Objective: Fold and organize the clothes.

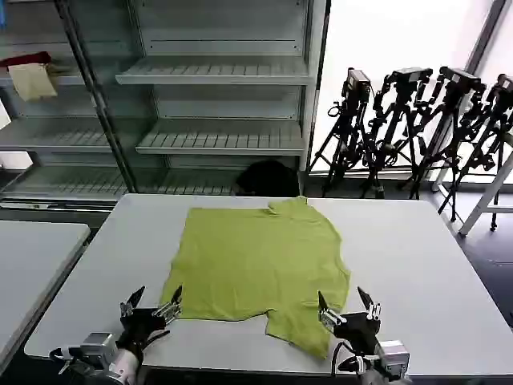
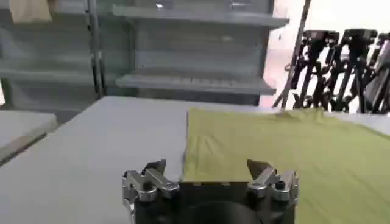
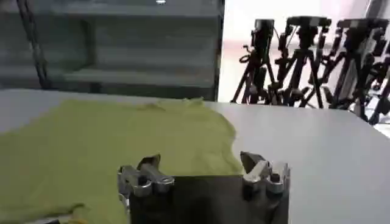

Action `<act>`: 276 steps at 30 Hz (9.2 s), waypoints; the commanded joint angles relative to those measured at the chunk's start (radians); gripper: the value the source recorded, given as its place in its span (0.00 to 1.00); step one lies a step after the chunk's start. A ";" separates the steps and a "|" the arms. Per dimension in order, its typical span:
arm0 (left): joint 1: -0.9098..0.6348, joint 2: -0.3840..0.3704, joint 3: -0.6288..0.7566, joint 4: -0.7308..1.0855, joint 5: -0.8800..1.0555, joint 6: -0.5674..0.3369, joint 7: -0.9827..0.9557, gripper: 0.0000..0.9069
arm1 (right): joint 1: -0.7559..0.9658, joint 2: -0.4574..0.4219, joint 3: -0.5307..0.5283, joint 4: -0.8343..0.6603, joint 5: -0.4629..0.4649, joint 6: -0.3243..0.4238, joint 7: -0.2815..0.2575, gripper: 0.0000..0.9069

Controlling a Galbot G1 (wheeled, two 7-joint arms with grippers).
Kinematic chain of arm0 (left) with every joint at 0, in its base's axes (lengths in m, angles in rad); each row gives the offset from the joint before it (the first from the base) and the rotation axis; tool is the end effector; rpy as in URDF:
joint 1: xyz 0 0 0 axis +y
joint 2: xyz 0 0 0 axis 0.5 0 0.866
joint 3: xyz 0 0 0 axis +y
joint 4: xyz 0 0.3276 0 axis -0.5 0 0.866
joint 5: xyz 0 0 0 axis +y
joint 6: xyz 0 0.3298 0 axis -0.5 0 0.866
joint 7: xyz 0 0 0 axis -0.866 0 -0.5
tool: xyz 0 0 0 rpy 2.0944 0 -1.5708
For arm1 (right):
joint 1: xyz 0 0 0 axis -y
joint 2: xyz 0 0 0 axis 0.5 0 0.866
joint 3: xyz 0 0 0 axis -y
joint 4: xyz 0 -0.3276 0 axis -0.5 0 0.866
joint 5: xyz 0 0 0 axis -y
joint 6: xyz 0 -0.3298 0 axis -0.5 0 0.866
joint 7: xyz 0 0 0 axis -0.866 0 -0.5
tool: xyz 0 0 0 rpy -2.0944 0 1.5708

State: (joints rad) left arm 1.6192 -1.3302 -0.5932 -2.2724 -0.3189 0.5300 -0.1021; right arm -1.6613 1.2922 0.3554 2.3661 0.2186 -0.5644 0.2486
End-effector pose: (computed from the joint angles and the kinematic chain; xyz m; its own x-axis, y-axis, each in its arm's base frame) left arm 0.1532 0.0444 -0.2262 -0.9169 0.0318 0.3977 0.0189 0.9992 -0.0361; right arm 0.1289 0.0118 -0.2122 -0.9025 -0.0886 0.4215 -0.1038 0.9945 -0.0132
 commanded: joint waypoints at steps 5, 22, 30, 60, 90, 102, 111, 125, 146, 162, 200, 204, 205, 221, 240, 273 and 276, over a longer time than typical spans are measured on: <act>0.027 -0.002 0.015 0.056 0.061 0.000 -0.007 1.00 | -0.043 -0.001 -0.014 -0.024 0.013 -0.013 -0.001 1.00; 0.040 -0.013 0.030 0.096 0.094 -0.047 0.000 0.32 | -0.055 -0.002 -0.034 -0.067 0.012 -0.013 -0.017 0.08; 0.031 -0.019 0.031 0.129 0.103 -0.055 -0.003 0.01 | -0.063 -0.006 -0.041 -0.073 0.000 -0.013 -0.029 0.00; -0.114 -0.033 -0.006 0.060 0.007 -0.039 0.064 0.00 | 0.167 0.082 -0.005 -0.045 0.028 -0.014 -0.012 0.00; -0.348 -0.062 0.036 0.303 0.059 0.020 0.063 1.00 | 0.498 0.154 -0.020 -0.381 -0.051 -0.013 -0.080 1.00; -0.325 -0.058 0.033 0.264 0.083 -0.004 0.076 1.00 | 0.499 0.148 0.000 -0.377 -0.048 0.011 -0.075 1.00; -0.279 -0.066 0.028 0.253 0.093 -0.007 0.072 1.00 | 0.389 0.072 0.060 -0.307 -0.036 0.019 -0.108 1.00; -0.264 -0.070 0.031 0.242 0.092 -0.015 0.076 1.00 | 0.430 0.033 0.213 -0.343 0.054 0.018 -0.088 1.00; -0.265 -0.062 0.028 0.259 0.130 0.006 0.074 1.00 | 0.341 0.043 0.140 -0.335 0.036 0.030 -0.138 0.84; -0.282 -0.062 0.035 0.279 0.150 0.012 0.075 1.00 | 0.297 0.048 0.115 -0.383 0.010 0.037 -0.176 0.00; -0.266 -0.052 0.037 0.298 0.304 -0.103 0.137 0.00 | 0.270 0.050 0.110 -0.303 0.017 0.023 -0.186 0.00; -0.246 -0.047 0.031 0.285 0.286 -0.103 0.148 0.00 | 0.263 0.049 0.110 -0.289 0.024 0.017 -0.184 0.00; -0.241 -0.046 0.029 0.283 0.279 -0.102 0.150 0.00 | 0.262 0.049 0.110 -0.286 0.026 0.015 -0.184 0.00; 0.168 -0.024 -0.167 -0.054 0.098 -0.009 0.089 0.00 | 0.024 0.029 0.017 -0.075 0.076 -0.015 -0.050 0.00; 0.201 -0.035 -0.184 -0.036 0.128 -0.031 0.091 1.00 | -0.049 0.060 -0.045 -0.014 0.007 -0.013 -0.019 1.00; -0.497 0.220 -0.002 0.336 -0.116 0.052 0.100 1.00 | 0.861 0.122 -0.123 -0.610 0.132 -0.025 -0.051 1.00; -0.598 0.255 0.034 0.445 -0.158 0.051 0.093 1.00 | 0.939 0.159 -0.124 -0.745 0.108 -0.026 -0.090 1.00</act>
State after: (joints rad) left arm 1.2522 -1.1850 -0.6533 -2.0447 -0.3941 0.5625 -0.0100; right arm -0.9715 1.4383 0.2582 1.8617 0.2879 -0.5897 0.1826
